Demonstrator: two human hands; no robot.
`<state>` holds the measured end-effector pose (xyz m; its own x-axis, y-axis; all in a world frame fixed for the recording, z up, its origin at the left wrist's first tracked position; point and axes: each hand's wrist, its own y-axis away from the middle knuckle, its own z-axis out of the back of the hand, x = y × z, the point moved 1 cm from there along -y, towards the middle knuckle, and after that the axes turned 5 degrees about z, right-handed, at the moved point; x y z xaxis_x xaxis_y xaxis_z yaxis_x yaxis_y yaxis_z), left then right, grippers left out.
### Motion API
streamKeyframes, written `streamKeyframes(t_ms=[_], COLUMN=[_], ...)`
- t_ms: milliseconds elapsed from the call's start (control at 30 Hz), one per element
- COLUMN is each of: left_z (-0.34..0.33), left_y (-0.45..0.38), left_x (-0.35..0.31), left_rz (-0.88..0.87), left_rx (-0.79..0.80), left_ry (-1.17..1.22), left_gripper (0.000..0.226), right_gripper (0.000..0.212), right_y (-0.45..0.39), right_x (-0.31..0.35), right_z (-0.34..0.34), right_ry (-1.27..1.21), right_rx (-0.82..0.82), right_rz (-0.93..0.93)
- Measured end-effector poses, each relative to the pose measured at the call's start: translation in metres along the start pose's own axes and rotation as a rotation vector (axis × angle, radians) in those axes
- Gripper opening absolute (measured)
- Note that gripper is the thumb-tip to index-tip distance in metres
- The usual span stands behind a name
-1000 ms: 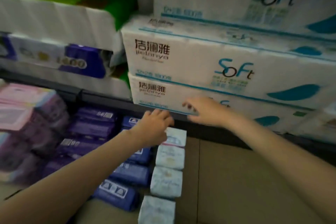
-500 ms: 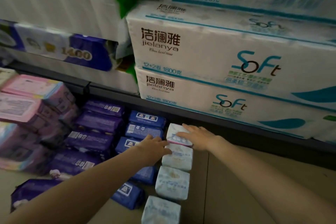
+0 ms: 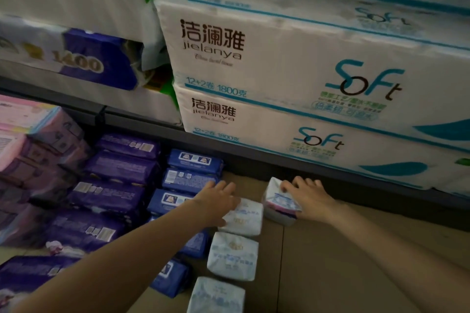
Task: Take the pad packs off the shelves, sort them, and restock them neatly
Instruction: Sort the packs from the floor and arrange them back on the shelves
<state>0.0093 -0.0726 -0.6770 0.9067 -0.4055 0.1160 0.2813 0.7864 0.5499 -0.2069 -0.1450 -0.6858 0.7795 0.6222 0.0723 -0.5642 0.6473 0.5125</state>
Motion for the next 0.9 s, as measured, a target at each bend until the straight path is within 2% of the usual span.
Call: streamKeyframes(t_ms=[133,233,333,467,533,633,733,900], left_z=[-0.002,-0.003,0.001,0.022,0.038,0.072,0.12,0.222], left_y=[-0.017,-0.029,-0.034,-0.029,-0.019,0.0,0.02,0.085], left_x=[-0.011,-0.016,-0.012,-0.003,0.003,0.022,0.047,0.09], left_rz=[0.038,0.042,0.005,-0.054,-0.067,-0.096,-0.134,-0.175], left_rx=[0.09,0.101,0.093,-0.013,-0.051,0.055,0.125,0.061], left_ry=[0.0,-0.009,0.036,0.2,0.31,0.46,0.576,0.614], left_gripper=[0.088,0.094,0.091,0.07,0.063,0.063,0.059,0.049], right_gripper=[0.067,0.073,0.079,0.077,0.064,0.044,0.044,0.051], right_y=[0.01,-0.002,-0.008,0.006,0.022,0.05,0.075,0.125], right_x=[-0.009,0.004,0.012,0.013,0.014,0.016,0.021,0.047], right_z=[-0.011,-0.018,-0.017,0.0,0.021,0.07,0.129,0.243], right_ry=[-0.08,-0.083,-0.039,-0.08,-0.132,-0.225,-0.248,-0.21], right_rx=[-0.006,-0.012,-0.024,-0.02,0.0,0.037,0.024,-0.089], right_rz=[-0.087,-0.112,-0.138,-0.173,-0.181,-0.207,-0.207,-0.183])
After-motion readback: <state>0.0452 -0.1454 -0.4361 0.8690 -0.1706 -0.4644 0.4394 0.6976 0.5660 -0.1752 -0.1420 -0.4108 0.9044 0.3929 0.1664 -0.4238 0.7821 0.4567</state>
